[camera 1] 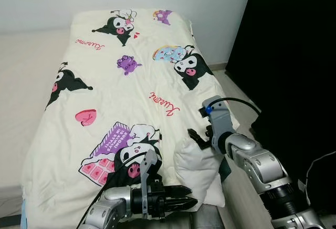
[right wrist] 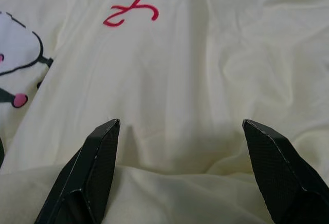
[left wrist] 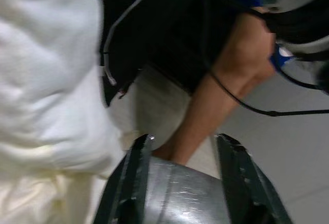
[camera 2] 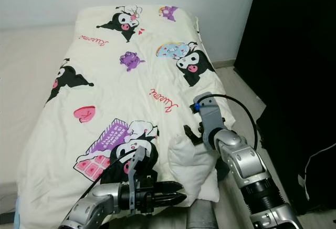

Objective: Clean up the room

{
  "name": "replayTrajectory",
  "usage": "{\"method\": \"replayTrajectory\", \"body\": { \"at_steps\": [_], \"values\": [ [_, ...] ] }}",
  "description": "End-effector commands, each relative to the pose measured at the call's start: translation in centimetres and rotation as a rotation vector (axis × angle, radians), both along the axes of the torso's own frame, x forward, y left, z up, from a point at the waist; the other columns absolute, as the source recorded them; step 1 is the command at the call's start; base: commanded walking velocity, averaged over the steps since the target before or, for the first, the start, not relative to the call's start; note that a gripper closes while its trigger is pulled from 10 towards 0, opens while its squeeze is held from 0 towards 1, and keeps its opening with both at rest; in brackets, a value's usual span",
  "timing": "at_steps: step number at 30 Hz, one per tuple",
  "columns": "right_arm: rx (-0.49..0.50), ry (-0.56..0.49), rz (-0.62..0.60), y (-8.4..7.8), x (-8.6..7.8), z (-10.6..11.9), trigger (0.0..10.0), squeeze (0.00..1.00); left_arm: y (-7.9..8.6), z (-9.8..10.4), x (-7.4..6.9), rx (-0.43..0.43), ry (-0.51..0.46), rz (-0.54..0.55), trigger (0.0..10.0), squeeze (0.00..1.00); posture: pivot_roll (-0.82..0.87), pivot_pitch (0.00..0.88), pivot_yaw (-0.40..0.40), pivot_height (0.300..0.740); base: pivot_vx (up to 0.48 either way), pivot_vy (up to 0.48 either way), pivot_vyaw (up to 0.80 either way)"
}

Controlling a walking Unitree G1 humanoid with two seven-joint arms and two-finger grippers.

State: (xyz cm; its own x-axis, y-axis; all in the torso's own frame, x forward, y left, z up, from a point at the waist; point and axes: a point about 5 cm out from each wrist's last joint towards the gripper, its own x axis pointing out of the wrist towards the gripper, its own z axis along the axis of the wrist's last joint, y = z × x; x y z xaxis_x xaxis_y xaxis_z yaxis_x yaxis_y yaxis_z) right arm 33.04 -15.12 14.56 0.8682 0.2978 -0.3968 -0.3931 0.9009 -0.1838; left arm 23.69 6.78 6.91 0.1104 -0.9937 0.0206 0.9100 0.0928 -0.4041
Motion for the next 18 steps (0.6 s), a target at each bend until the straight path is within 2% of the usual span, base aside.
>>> {"method": "replayTrajectory", "body": {
  "at_steps": [1, 6, 9, 10, 13, 14, 16, 17, 18],
  "values": [
    [-0.024, 0.036, -0.001, -0.2, -0.4, -0.8, 10.0, 0.00, 0.4, -0.2, -0.8, 0.004, 0.025, -0.051, 10.0, 1.00, -0.23, 0.171, 0.003, 0.511, 0.000, 0.000, 0.00],
    [-0.078, 0.067, 0.005, -0.5, -0.6, -1.4, 10.0, 0.00, 1.0, -0.1, -1.4, 0.017, 0.027, -0.106, 10.0, 1.00, -0.22, 0.173, 0.004, 0.511, 0.000, 0.000, 0.00],
    [-0.250, 0.197, 0.098, -1.5, -2.3, -3.0, 10.0, 0.00, 1.5, -0.1, -1.4, 0.033, 0.029, -0.104, 10.0, 1.00, -0.22, 0.176, 0.003, 0.511, 0.000, 0.000, 0.00],
    [-0.250, 0.197, 0.098, -1.5, -2.3, -3.0, 10.0, 0.00, 1.5, -0.1, -1.4, 0.033, 0.029, -0.104, 10.0, 1.00, -0.22, 0.176, 0.003, 0.511, 0.000, 0.000, 0.00],
    [-0.434, 0.344, 0.175, -4.4, -4.7, -3.5, 10.0, 0.00, 1.9, -0.2, -1.1, 0.042, 0.039, -0.066, 10.0, 1.00, -0.22, 0.181, -0.001, 0.511, 0.000, 0.000, 0.00],
    [-0.434, 0.344, 0.175, -4.4, -4.7, -3.5, 10.0, 0.00, 1.9, -0.2, -1.1, 0.042, 0.039, -0.066, 10.0, 1.00, -0.22, 0.181, -0.001, 0.511, 0.000, 0.000, 0.00],
    [-0.490, 0.391, 0.203, -6.1, -5.8, -2.7, 10.0, 0.00, 2.1, -0.4, -1.0, 0.046, 0.047, -0.044, 10.0, 1.00, -0.22, 0.183, -0.001, 0.511, 0.000, 0.000, 0.00],
    [-0.490, 0.391, 0.203, -6.1, -5.8, -2.7, 10.0, 0.00, 2.1, -0.4, -1.0, 0.046, 0.047, -0.044, 10.0, 1.00, -0.22, 0.183, -0.001, 0.511, 0.000, 0.000, 0.00],
    [-0.520, 0.395, 0.189, -7.4, -6.1, -1.7, 10.0, 0.00, 2.1, -0.4, -1.0, 0.051, 0.051, -0.033, 10.0, 1.00, -0.23, 0.185, -0.006, 0.511, 0.000, 0.000, 0.00]
  ]
}}
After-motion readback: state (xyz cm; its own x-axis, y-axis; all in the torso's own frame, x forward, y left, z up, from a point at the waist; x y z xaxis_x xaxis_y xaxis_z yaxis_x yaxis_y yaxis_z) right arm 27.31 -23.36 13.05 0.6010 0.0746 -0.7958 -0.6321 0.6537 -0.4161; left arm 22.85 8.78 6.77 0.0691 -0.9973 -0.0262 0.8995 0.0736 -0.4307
